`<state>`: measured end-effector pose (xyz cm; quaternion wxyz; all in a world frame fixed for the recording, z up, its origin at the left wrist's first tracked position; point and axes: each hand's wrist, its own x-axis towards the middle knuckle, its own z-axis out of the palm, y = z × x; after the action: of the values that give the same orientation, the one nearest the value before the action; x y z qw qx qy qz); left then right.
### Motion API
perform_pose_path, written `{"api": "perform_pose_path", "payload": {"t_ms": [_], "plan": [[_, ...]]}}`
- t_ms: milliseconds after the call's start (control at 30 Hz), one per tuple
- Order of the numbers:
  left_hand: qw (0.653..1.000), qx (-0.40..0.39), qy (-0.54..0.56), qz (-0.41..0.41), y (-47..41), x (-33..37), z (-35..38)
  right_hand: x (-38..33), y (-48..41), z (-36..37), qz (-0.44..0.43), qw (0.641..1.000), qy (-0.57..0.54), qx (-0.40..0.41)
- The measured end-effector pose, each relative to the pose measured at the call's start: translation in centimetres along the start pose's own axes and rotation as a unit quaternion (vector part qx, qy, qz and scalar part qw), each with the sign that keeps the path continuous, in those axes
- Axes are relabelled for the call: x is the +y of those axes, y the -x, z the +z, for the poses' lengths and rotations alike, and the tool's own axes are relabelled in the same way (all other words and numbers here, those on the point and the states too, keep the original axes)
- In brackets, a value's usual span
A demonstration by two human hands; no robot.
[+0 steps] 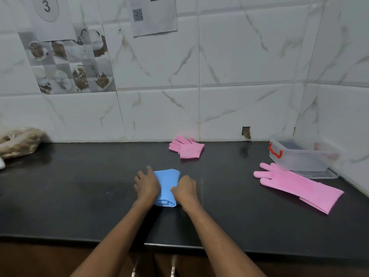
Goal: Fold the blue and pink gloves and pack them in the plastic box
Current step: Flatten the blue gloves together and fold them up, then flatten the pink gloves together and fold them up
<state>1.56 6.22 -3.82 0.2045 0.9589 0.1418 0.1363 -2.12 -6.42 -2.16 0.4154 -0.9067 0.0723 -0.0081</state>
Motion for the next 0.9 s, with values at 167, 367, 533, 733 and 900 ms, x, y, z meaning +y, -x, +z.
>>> {"api": "perform_pose_path", "payload": {"t_ms": [167, 367, 533, 733, 900], "plan": [[0.966, -0.021, 0.075, 0.245, -0.6, 1.9, -0.6, 1.4, 0.4, -1.1, -0.06, 0.998, 0.018, 0.024], [0.974, -0.114, -0.087, 0.176, 0.5, 0.3, 2.3, 1.7, 1.3, -0.4, -0.074, 0.996, -0.048, -0.009], [0.971, -0.102, -0.12, 0.179, 0.5, 0.1, 2.5, 3.3, 2.1, -2.2, -0.054, 0.989, -0.123, -0.058], [0.971, -0.121, -0.118, 0.169, 0.5, 0.2, 1.8, 6.0, 2.5, -7.9, -0.109, 0.994, -0.004, -0.004], [0.968, -0.124, -0.139, 0.17, 1.1, 1.0, 0.0, 12.3, 2.1, -15.8, -0.098, 0.969, 0.206, 0.099]]}}
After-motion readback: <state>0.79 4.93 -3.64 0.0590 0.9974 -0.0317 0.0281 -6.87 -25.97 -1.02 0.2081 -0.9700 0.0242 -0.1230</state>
